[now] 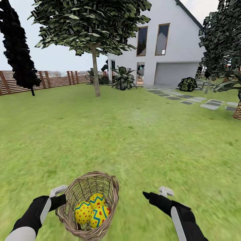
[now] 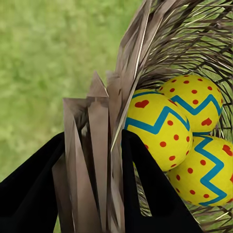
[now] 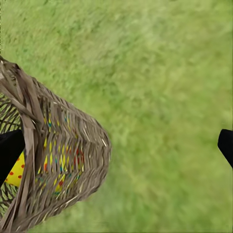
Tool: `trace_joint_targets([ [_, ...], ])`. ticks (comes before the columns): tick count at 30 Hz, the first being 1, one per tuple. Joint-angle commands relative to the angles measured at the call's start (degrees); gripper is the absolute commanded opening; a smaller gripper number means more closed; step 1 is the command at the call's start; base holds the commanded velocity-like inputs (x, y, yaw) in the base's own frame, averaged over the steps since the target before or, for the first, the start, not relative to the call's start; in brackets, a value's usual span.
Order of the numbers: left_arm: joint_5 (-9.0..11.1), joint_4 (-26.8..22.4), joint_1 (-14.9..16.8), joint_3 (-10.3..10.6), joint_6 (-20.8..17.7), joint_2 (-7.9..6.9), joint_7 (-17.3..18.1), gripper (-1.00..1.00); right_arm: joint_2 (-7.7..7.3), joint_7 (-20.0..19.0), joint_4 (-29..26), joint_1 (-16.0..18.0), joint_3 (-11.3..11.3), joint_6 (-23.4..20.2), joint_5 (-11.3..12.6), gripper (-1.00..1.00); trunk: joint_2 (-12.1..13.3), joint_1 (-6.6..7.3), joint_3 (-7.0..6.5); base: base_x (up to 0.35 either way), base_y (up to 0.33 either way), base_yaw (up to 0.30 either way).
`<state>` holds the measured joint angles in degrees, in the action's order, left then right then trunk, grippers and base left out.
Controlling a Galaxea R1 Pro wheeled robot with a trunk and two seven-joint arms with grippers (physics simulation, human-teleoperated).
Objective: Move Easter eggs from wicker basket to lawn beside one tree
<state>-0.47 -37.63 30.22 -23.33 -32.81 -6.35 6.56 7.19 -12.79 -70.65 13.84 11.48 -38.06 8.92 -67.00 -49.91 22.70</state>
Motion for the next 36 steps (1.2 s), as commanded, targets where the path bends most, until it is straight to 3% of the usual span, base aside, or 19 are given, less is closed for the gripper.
trace_joint_targets([
  [1, 0.38, -0.07, 0.05, -0.23, -0.33, 0.04, 0.30, -1.00, 0.08, -0.20, -0.07, 0.05, 0.18, -0.35, 0.14, 1.00, -0.04, -0.04, 0.06, 0.320, 0.113, 0.000],
  [21, 0.38, -0.07, 0.06, -0.23, -0.24, 0.05, 0.30, -1.00, 0.36, 1.72, -0.01, 0.05, 0.13, -0.33, 0.14, 1.00, -0.04, -0.04, 0.06, 0.320, 0.105, 0.000],
  [32, 0.30, -0.07, 0.05, -0.23, -0.16, 0.04, 0.30, -1.00, 0.28, 1.72, 0.89, 0.05, 0.13, 2.02, 0.19, 1.00, -0.04, -0.04, 0.06, 0.320, 0.003, 0.035],
  [34, 0.26, -0.07, 0.05, -0.23, -0.15, 0.05, 0.30, -1.00, 0.29, 2.29, 1.64, 0.25, 0.13, 2.26, 0.07, 1.00, -0.04, -0.04, 0.06, 0.320, 0.000, 0.262],
  [36, 0.22, -0.07, 0.07, -0.23, -0.15, 0.03, 0.30, -1.00, 0.15, 5.25, 5.48, 2.59, 0.13, 2.16, 0.05, 1.00, -0.04, -0.04, 0.06, 0.320, 0.000, 0.278],
])
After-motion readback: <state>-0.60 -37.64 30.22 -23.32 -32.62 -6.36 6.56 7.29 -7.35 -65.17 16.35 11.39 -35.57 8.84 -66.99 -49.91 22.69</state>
